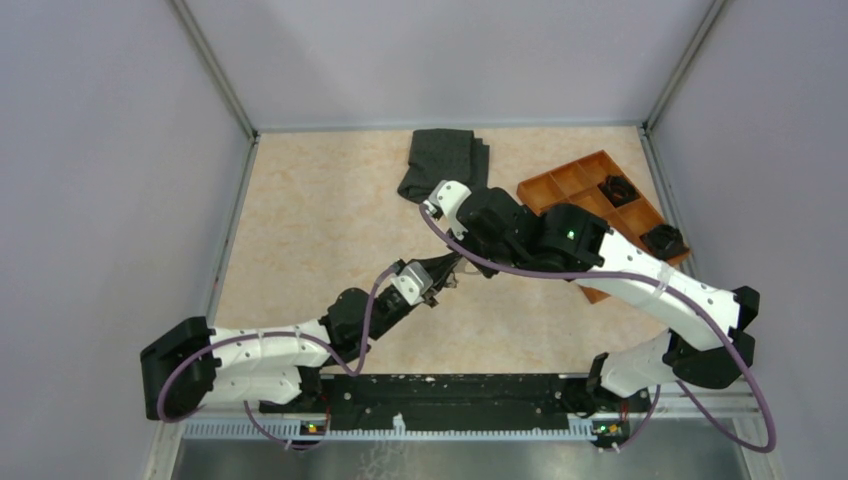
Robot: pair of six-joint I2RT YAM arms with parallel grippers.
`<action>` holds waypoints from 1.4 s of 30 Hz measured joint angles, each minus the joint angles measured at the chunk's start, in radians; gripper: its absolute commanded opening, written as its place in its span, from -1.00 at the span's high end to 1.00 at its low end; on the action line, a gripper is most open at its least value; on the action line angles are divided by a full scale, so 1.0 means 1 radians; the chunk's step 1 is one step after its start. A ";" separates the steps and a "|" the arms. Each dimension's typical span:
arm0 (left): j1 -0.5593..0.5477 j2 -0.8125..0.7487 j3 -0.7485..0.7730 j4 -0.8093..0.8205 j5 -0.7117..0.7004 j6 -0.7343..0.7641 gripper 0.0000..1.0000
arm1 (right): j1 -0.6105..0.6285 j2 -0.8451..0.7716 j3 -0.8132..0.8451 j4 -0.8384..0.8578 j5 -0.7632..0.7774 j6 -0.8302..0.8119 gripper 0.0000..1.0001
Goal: Remove the keys from the keyring
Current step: Remove the key from the keyring.
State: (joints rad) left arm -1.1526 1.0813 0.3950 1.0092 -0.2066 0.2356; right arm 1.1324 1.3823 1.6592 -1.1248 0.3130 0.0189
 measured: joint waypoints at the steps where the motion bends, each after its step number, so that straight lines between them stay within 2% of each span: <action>1: 0.000 0.001 0.002 0.000 0.002 0.000 0.65 | 0.000 0.000 0.000 0.000 0.000 0.000 1.00; 7: 0.000 0.002 0.013 0.000 0.009 0.000 0.60 | 0.005 0.002 0.000 0.000 0.000 0.000 1.00; 14: 0.000 0.002 0.017 0.000 0.016 0.000 0.69 | 0.005 0.006 0.013 -0.006 0.000 0.000 1.00; 18: 0.000 0.002 0.017 -0.001 0.018 0.000 0.84 | 0.006 0.007 0.013 -0.006 0.000 0.001 1.00; 20: 0.000 0.002 0.017 -0.001 0.018 -0.001 1.00 | 0.006 0.007 0.013 -0.006 0.000 0.001 1.00; 33: 0.001 -0.003 0.026 -0.031 0.017 -0.006 1.00 | 0.003 0.006 0.002 -0.011 0.038 0.001 1.00; 42: 0.005 -0.091 -0.028 -0.042 0.027 -0.023 1.00 | -0.018 -0.017 -0.071 0.035 0.025 0.006 1.00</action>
State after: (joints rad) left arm -1.1481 0.9905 0.3672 0.9676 -0.1799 0.2123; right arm 1.1145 1.3651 1.5887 -1.0901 0.3378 0.0254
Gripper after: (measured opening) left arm 0.008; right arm 0.025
